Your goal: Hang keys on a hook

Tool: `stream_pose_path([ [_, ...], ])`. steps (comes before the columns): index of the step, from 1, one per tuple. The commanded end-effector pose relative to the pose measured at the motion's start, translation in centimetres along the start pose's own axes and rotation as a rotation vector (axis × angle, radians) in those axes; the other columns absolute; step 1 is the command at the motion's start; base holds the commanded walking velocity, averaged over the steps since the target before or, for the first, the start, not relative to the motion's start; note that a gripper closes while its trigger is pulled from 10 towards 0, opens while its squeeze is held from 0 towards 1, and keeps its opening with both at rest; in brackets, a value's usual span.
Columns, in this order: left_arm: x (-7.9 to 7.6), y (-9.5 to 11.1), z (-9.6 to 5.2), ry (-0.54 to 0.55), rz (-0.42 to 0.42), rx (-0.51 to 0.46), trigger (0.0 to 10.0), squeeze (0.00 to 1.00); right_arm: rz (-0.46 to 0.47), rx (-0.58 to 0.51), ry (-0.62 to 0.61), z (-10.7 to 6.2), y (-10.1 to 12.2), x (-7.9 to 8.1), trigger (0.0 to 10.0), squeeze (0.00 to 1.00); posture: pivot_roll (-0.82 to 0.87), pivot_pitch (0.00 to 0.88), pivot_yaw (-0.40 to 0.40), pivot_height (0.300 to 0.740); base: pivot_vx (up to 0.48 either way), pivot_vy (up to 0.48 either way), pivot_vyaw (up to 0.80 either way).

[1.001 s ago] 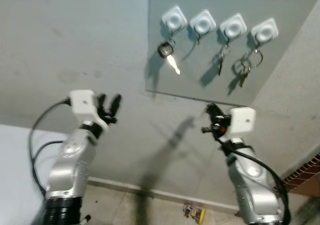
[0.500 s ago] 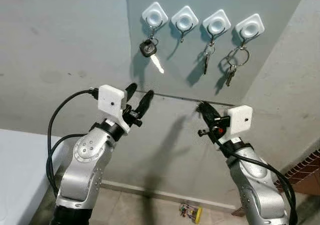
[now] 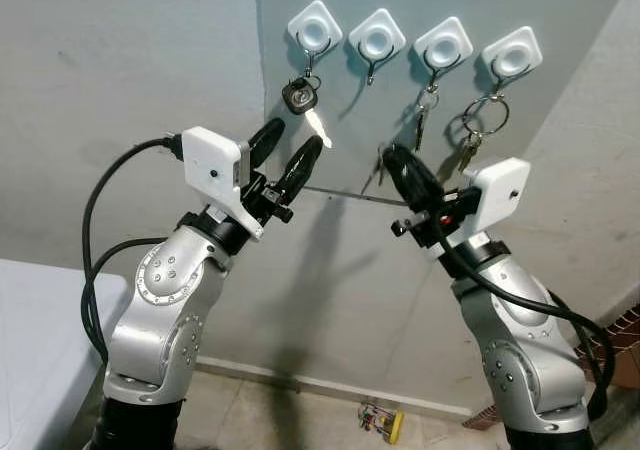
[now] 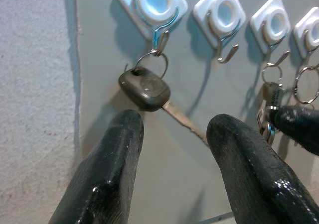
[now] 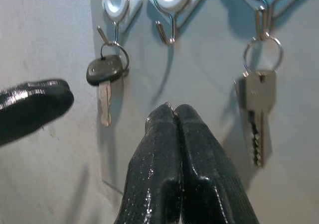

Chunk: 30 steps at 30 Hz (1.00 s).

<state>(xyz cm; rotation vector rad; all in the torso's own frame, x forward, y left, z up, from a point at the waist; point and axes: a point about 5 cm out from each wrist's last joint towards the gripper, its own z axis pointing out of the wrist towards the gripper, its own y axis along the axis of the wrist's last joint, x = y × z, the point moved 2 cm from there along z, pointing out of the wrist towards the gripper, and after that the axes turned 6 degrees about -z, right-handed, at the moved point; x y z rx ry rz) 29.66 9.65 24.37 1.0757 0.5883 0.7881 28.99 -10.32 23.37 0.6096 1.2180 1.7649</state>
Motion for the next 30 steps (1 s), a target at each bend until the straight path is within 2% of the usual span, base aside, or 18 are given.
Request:
stream_pose_path([
  [1,-0.1,0.8,0.2,-0.013,0.004,-0.018,10.0,0.00,-0.001,-0.034,-0.004,0.2,1.1,-0.1,10.0,0.00,0.01,0.107,-0.027,0.740,0.000,0.000,0.00],
  [16,-1.6,1.2,0.8,-0.070,-0.008,-0.026,10.0,0.00,0.047,-0.110,0.026,1.5,3.1,0.6,10.0,0.00,0.02,0.098,-0.021,0.740,0.000,0.000,0.00],
  [30,-1.4,1.2,0.9,-0.064,-0.006,-0.023,10.0,0.00,0.059,-0.144,0.046,3.2,3.5,0.6,10.0,0.00,0.03,0.088,-0.022,0.740,0.000,0.000,0.00],
])
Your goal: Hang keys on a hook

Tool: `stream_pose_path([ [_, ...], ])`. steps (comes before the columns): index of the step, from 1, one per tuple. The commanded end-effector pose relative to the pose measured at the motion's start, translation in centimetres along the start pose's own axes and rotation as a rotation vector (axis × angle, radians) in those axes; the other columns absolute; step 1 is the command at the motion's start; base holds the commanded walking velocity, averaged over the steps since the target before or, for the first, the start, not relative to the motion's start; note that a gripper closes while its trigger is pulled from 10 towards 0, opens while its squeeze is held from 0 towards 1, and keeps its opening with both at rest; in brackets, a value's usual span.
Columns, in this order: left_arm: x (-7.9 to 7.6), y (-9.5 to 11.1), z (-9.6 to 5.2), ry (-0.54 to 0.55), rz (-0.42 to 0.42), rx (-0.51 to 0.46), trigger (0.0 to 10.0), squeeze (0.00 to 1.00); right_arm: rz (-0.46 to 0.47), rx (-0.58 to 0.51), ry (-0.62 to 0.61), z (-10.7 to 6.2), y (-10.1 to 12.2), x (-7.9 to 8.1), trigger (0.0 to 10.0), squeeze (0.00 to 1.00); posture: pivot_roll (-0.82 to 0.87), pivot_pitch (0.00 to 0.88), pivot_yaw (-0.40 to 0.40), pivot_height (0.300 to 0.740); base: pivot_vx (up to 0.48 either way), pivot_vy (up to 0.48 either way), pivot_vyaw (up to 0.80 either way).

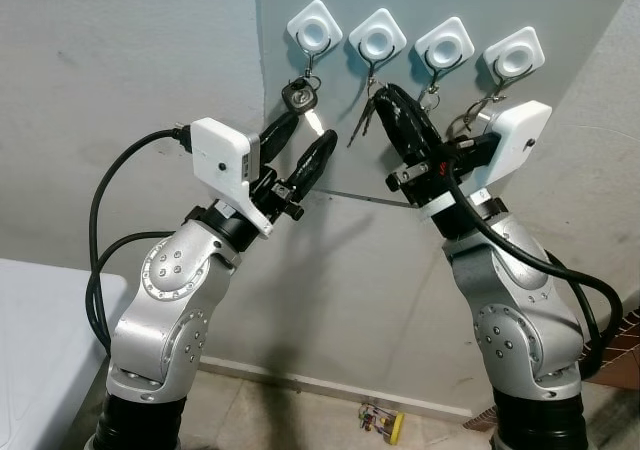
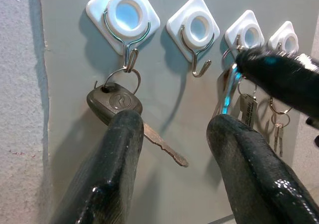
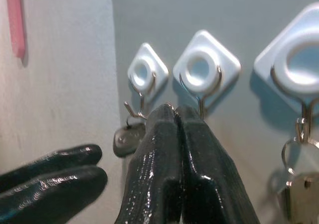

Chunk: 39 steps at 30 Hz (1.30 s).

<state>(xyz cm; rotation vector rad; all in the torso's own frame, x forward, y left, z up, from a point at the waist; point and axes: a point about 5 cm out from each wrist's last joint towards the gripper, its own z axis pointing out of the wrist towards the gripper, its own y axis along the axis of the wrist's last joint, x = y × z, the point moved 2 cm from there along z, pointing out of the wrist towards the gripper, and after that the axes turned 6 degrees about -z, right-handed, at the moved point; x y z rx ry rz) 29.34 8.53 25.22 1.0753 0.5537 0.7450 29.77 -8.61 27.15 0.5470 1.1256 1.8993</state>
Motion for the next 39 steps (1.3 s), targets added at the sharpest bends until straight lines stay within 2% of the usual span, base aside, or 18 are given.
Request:
stream_pose_path([
  [1,-0.3,0.6,0.2,-0.015,0.015,-0.013,10.0,0.00,-0.004,-0.025,0.002,0.3,0.5,-0.2,10.0,0.00,0.03,0.088,-0.022,0.740,0.000,0.000,0.00],
  [15,-0.1,0.8,0.0,-0.001,0.021,-0.015,10.0,0.00,0.036,-0.028,-0.003,0.9,0.1,-0.4,10.0,0.00,0.04,0.099,-0.024,0.740,0.000,0.000,0.00],
  [30,0.0,1.1,0.0,0.010,0.023,-0.017,10.0,0.00,0.147,-0.071,-0.038,1.7,0.5,-1.2,10.0,0.00,0.05,0.105,-0.026,0.740,0.000,0.000,0.00],
  [39,0.1,1.3,0.0,0.016,0.026,-0.021,10.0,0.00,0.212,-0.018,-0.035,1.7,-0.2,-1.0,10.0,0.00,0.05,0.107,-0.026,0.740,0.000,0.000,0.00],
])
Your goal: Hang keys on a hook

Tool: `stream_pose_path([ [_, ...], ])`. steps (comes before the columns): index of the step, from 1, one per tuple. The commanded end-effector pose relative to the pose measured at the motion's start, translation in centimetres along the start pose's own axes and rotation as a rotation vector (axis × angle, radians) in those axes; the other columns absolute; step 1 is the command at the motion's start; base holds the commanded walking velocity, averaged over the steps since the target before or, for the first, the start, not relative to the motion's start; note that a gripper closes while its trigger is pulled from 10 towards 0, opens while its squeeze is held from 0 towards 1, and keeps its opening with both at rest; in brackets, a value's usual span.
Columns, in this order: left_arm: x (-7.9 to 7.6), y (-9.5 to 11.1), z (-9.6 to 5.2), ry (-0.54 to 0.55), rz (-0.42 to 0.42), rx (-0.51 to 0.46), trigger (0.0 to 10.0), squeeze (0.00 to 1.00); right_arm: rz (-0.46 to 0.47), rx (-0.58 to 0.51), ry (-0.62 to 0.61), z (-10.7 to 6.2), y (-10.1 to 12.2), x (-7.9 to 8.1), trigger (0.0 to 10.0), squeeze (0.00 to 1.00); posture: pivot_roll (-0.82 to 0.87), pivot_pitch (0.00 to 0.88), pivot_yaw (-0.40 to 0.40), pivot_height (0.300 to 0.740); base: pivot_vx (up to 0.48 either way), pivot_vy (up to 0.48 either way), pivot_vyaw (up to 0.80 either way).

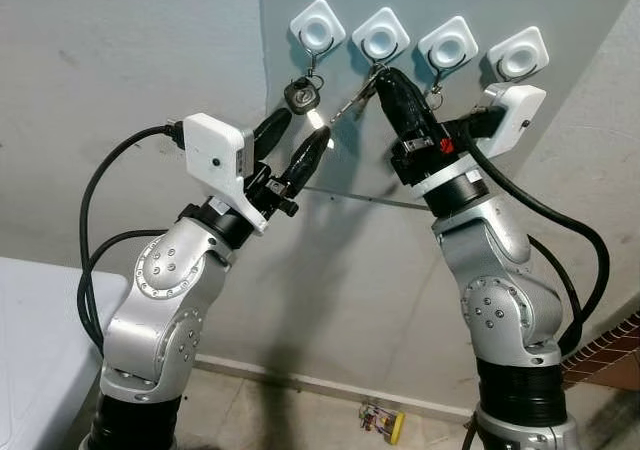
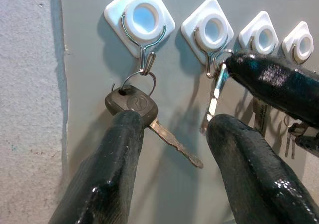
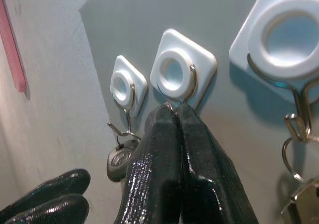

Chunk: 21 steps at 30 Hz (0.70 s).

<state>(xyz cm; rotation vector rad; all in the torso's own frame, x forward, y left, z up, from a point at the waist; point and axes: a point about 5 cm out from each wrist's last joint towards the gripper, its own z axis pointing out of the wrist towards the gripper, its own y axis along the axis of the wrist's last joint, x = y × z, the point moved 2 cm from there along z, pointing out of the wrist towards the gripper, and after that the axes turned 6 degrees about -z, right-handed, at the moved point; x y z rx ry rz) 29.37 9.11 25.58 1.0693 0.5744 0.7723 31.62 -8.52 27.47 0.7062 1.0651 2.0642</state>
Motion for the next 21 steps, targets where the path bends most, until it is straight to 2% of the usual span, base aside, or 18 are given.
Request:
stream_pose_path([
  [1,-0.3,0.8,0.2,-0.015,0.015,-0.021,10.0,0.00,0.015,0.004,-0.002,0.2,0.2,0.0,10.0,0.00,0.05,0.108,-0.026,0.740,0.000,0.000,0.00],
  [4,-0.3,0.9,0.2,-0.013,0.016,-0.023,10.0,0.00,0.017,0.036,-0.015,0.2,-0.1,-0.1,10.0,0.00,0.05,0.109,-0.026,0.740,0.000,0.000,0.00],
  [7,-0.2,0.9,0.1,-0.010,0.014,-0.024,10.0,0.00,-0.022,0.091,-0.037,0.0,-0.8,-0.5,10.0,0.00,0.05,0.110,-0.027,0.740,0.000,0.000,0.00],
  [15,-0.1,1.0,0.2,-0.003,0.014,-0.026,10.0,0.00,-0.013,0.120,-0.044,-0.3,-1.4,-0.6,10.0,0.00,0.05,0.111,-0.027,0.740,0.000,0.000,0.00],
  [16,-0.1,1.0,0.2,-0.002,0.013,-0.026,10.0,0.00,-0.008,0.118,-0.045,-0.3,-1.4,-0.6,10.0,1.00,0.05,0.111,-0.027,0.740,0.000,0.000,0.00],
  [21,-0.1,0.8,0.1,0.002,0.012,-0.022,10.0,0.00,-0.020,0.090,-0.031,-0.5,-1.2,-0.3,10.0,1.00,0.05,0.112,-0.027,0.740,0.000,0.000,0.00],
])
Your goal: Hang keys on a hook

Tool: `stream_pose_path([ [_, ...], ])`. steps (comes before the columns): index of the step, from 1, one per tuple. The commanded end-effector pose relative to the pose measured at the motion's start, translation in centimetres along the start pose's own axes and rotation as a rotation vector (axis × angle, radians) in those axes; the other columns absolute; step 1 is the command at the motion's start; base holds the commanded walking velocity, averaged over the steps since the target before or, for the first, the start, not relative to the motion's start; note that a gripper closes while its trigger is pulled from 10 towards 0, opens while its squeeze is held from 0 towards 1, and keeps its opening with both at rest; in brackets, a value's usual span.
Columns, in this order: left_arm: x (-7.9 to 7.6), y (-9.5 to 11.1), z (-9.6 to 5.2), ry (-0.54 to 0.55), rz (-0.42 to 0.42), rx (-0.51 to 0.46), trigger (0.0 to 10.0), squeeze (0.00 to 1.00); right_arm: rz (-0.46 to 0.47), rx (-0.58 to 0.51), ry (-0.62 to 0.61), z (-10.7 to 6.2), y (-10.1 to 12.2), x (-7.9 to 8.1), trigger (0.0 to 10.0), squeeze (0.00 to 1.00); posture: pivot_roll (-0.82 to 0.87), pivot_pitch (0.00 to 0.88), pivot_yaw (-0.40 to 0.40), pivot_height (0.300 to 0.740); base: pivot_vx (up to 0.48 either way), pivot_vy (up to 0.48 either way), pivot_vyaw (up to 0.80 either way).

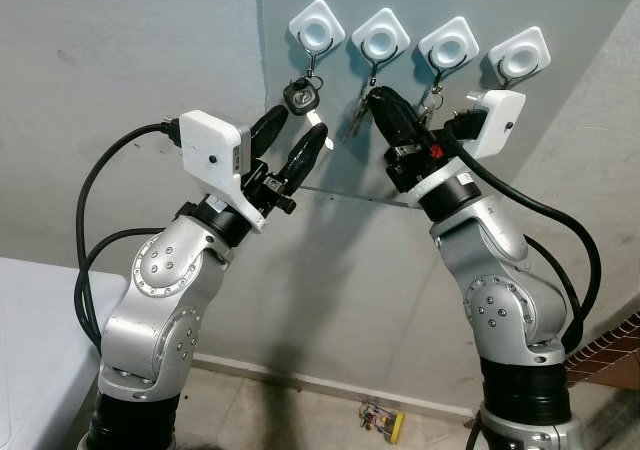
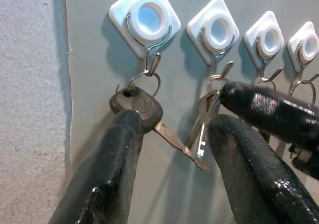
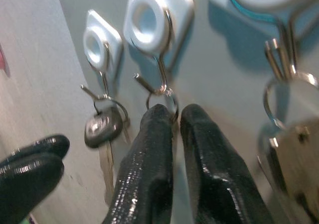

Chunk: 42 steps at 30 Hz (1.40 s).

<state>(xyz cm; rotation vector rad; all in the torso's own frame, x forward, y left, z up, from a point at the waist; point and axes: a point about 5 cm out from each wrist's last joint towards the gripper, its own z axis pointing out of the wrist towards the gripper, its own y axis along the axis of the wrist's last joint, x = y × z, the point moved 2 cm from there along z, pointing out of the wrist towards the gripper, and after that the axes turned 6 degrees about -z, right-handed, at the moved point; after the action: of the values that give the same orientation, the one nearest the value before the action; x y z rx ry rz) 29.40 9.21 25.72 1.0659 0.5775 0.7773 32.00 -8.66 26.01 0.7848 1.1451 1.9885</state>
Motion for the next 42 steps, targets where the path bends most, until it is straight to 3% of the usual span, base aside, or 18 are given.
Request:
stream_pose_path([
  [1,-0.1,0.6,0.0,-0.003,0.010,-0.018,10.0,0.00,-0.016,-0.006,0.015,0.0,0.0,0.3,10.0,1.00,0.05,0.111,-0.028,0.740,0.000,0.000,0.00],
  [11,0.2,-0.5,-0.3,0.023,-0.012,-0.001,10.0,0.00,-0.012,0.024,0.013,-1.3,-1.2,0.2,10.0,1.00,0.05,0.109,-0.031,0.740,0.000,0.000,0.00],
  [18,1.0,-2.9,-1.1,0.069,-0.002,0.048,10.0,0.00,-0.056,0.091,-0.032,-3.0,-3.4,-1.0,10.0,1.00,0.04,0.097,-0.031,0.740,0.000,0.000,0.00],
  [21,1.9,-5.9,-2.2,0.134,-0.003,0.128,10.0,0.00,-0.092,0.171,-0.062,-4.6,-5.9,-1.8,10.0,1.00,0.03,0.087,-0.027,0.740,0.000,0.000,0.00],
  [24,2.0,-7.0,-2.7,0.148,0.020,0.157,10.0,0.00,-0.091,0.201,-0.075,-5.3,-6.9,-2.2,10.0,1.00,0.02,0.082,-0.026,0.740,0.000,0.000,0.00],
  [26,2.5,-9.4,-3.7,0.197,0.025,0.220,10.0,0.00,-0.113,0.289,-0.130,-7.1,-9.7,-3.5,10.0,1.00,0.02,0.077,-0.024,0.740,0.000,0.000,0.00],
  [27,2.5,-9.4,-3.7,0.197,0.025,0.220,10.0,0.00,-0.113,0.289,-0.130,-7.1,-9.7,-3.5,10.0,1.00,0.02,0.077,-0.024,0.740,0.000,0.000,0.00],
  [31,3.7,-12.9,-5.3,0.279,0.050,0.313,10.0,0.00,-0.135,0.426,-0.211,-10.2,-13.4,-5.1,10.0,1.00,0.01,0.068,-0.017,0.740,0.000,0.000,0.00],
  [32,4.0,-14.5,-6.0,0.295,0.059,0.355,10.0,0.00,-0.141,0.496,-0.244,-11.7,-15.1,-5.8,10.0,1.00,0.01,0.066,-0.019,0.740,0.000,0.000,0.00],
  [34,4.2,-15.1,-6.4,0.301,0.054,0.373,10.0,0.00,-0.144,0.529,-0.253,-12.3,-15.8,-6.0,10.0,1.00,0.01,0.066,-0.019,0.740,0.000,0.000,0.00],
  [35,4.3,-16.5,-6.9,0.315,0.029,0.408,10.0,0.00,-0.172,0.593,-0.277,-13.6,-17.2,-6.6,10.0,1.00,0.01,0.062,-0.019,0.740,0.000,0.000,0.00],
  [36,4.3,-16.5,-6.9,0.315,0.029,0.408,10.0,0.00,-0.172,0.593,-0.277,-13.6,-17.2,-6.6,10.0,1.00,0.01,0.062,-0.019,0.740,0.000,0.000,0.00],
  [38,4.4,-19.8,-8.6,0.353,-0.044,0.525,10.0,0.00,-0.211,0.750,-0.363,-17.1,-19.8,-7.9,10.0,1.00,0.01,0.060,-0.014,0.740,0.000,0.000,0.00],
  [39,4.4,-19.8,-8.6,0.353,-0.044,0.525,10.0,0.00,-0.211,0.750,-0.363,-17.1,-19.8,-7.9,10.0,1.00,0.01,0.060,-0.014,0.740,0.000,0.000,0.00],
  [42,3.8,-22.1,-10.2,0.353,-0.089,0.615,10.0,0.00,-0.220,0.868,-0.404,-20.0,-21.5,-8.1,10.0,1.00,0.00,0.060,-0.010,0.740,0.000,0.000,0.00],
])
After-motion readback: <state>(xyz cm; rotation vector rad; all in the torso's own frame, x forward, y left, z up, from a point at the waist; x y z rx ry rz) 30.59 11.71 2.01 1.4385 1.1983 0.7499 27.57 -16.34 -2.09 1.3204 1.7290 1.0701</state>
